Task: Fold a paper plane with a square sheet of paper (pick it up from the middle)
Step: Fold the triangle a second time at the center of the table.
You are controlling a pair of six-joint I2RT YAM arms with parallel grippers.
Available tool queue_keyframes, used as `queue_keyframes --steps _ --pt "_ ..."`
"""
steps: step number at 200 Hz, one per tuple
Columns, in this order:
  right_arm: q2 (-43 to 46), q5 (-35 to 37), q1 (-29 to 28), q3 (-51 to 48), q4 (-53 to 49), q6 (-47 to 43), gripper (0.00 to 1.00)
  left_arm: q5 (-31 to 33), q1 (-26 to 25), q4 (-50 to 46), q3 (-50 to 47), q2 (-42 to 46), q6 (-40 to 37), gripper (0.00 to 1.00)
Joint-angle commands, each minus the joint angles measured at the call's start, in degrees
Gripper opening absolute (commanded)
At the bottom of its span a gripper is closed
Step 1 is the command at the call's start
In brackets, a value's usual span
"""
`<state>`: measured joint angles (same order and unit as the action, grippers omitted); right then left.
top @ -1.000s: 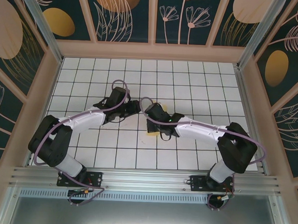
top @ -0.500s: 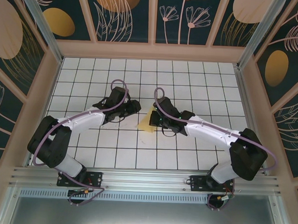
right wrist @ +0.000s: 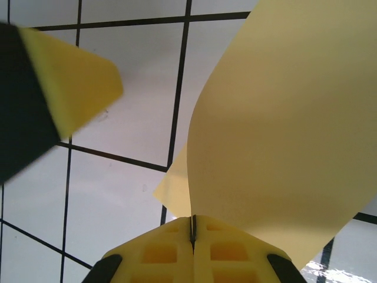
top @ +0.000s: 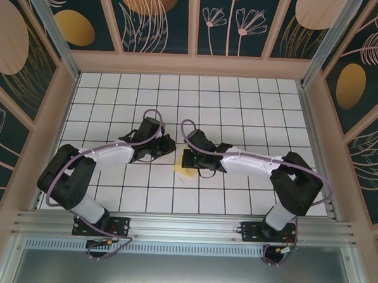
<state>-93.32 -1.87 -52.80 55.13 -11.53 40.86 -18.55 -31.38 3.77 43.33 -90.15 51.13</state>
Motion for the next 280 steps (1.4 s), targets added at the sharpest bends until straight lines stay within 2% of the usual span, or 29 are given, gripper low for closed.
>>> queue_keyframes --steps 1,59,159,188,205,236,280 --pt "-0.73 -2.98 1.06 -0.34 3.8 -1.14 0.05 -6.2 0.14 3.25 -2.11 -1.38 -0.49 0.07" --pt "-0.8 -7.61 2.72 -3.31 7.94 -2.8 0.09 -10.54 -0.9 2.87 -2.17 -4.93 -3.03 0.05" --pt "0.68 -6.15 2.04 -2.87 4.06 -3.5 0.22 -11.01 -2.95 4.15 0.44 -9.91 -2.49 0.03" --pt "0.34 -4.91 1.05 -1.74 1.92 -4.21 0.23 -11.57 -2.99 5.93 0.17 -10.25 -1.42 0.03" --pt "0.29 -3.81 0.59 -1.32 1.02 -4.21 0.21 -11.48 -2.95 6.18 0.18 -10.28 -1.26 0.03" --pt "0.7 -2.91 0.96 -1.56 0.98 -4.28 0.09 -10.47 -2.99 5.07 -0.38 -9.9 -1.85 0.02" --pt "0.79 -10.88 3.61 -5.36 7.45 -5.05 0.05 -8.72 -2.94 2.91 -2.02 -9.93 -3.53 0.01"
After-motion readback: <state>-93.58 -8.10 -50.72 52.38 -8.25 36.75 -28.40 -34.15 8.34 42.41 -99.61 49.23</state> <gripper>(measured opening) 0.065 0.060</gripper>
